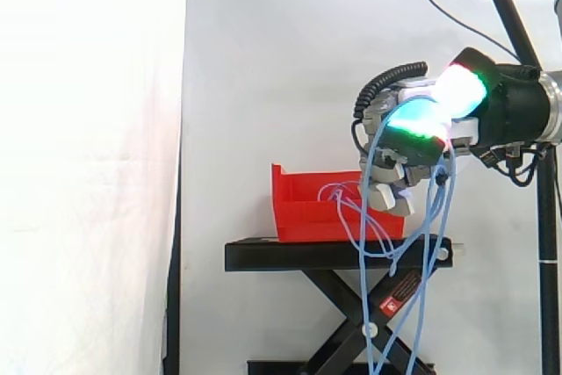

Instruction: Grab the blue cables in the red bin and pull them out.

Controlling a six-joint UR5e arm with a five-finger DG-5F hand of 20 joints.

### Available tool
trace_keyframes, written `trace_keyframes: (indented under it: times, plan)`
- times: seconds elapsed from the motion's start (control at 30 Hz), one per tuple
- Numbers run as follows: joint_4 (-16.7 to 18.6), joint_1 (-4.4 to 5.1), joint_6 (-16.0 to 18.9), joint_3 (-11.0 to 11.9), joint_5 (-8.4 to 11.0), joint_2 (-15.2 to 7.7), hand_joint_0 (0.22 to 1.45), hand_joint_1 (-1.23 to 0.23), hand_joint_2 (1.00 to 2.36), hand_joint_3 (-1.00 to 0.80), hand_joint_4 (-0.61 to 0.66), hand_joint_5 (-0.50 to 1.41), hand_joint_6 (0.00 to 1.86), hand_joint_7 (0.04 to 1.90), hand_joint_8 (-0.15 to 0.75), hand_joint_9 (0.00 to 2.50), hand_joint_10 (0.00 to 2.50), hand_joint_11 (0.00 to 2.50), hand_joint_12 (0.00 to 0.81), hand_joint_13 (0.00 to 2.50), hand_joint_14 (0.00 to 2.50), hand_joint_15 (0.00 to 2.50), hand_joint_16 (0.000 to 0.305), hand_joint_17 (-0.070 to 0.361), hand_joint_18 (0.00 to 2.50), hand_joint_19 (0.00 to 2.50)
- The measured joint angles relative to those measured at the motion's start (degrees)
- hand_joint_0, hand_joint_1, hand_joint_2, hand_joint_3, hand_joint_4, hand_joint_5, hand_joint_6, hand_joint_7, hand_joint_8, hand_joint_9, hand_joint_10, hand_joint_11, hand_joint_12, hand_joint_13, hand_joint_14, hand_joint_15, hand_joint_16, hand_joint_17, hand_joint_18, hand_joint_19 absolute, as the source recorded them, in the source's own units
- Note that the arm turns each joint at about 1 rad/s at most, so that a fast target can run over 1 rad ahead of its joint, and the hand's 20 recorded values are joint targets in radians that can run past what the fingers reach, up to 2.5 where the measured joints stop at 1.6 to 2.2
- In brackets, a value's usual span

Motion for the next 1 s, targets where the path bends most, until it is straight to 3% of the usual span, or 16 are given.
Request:
trace_keyframes:
  times: [0.4,0.63,1.0]
  plan:
    - [0.0,0.03,0.0,0.0,0.02,0.0,0.76,-1.03,1.00,-1.00,0.17,1.05,0.20,0.85,0.204,1.11,0.03,0.89,0.320,0.90,0.03,0.68,0.048,0.107,0.81,0.96]
    - [0.0,0.01,0.0,0.0,0.02,0.0,0.84,-1.07,1.00,-1.00,0.14,1.00,0.59,0.68,0.198,1.11,0.03,0.89,0.309,0.90,0.03,0.69,0.045,0.101,0.81,0.96]
    - [0.0,0.03,0.0,0.0,0.00,0.0,0.87,-1.08,1.00,-1.00,0.11,0.97,0.70,0.63,0.194,1.11,0.03,0.90,0.304,0.90,0.03,0.68,0.044,0.099,0.82,0.96]
